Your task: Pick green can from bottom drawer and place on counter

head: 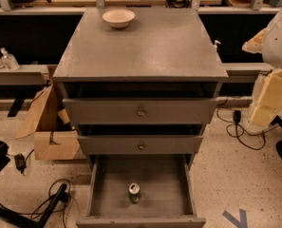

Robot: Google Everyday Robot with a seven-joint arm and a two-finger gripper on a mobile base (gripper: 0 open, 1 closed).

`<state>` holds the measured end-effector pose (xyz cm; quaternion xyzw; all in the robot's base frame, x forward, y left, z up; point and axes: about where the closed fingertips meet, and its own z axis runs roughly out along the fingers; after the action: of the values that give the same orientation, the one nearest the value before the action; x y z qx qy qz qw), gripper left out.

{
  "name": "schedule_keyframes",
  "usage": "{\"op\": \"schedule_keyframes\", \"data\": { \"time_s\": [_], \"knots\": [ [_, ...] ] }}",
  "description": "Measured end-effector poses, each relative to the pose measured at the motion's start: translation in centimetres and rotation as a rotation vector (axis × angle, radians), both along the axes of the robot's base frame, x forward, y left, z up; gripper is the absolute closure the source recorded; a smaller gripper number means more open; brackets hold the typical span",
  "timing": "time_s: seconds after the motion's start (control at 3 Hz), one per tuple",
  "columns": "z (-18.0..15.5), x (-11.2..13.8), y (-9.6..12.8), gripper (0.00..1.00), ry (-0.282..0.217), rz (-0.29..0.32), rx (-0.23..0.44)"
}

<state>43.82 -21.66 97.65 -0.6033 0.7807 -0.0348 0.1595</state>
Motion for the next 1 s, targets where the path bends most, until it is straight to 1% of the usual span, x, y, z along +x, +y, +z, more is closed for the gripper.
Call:
{"op": "schedule_keyframes", "data": {
  "time_s": [0.33,0.67,1.0],
  "knots": [
    [0.0,0.0,0.0,0.00,0.000,0.000,0.000],
    [-0.6,0.5,0.4,0.00,-0.013,-0.002,0.032],
    [-8.6,0.7,0.8,0.00,0.046,0.047,0.176]
  ]
}}
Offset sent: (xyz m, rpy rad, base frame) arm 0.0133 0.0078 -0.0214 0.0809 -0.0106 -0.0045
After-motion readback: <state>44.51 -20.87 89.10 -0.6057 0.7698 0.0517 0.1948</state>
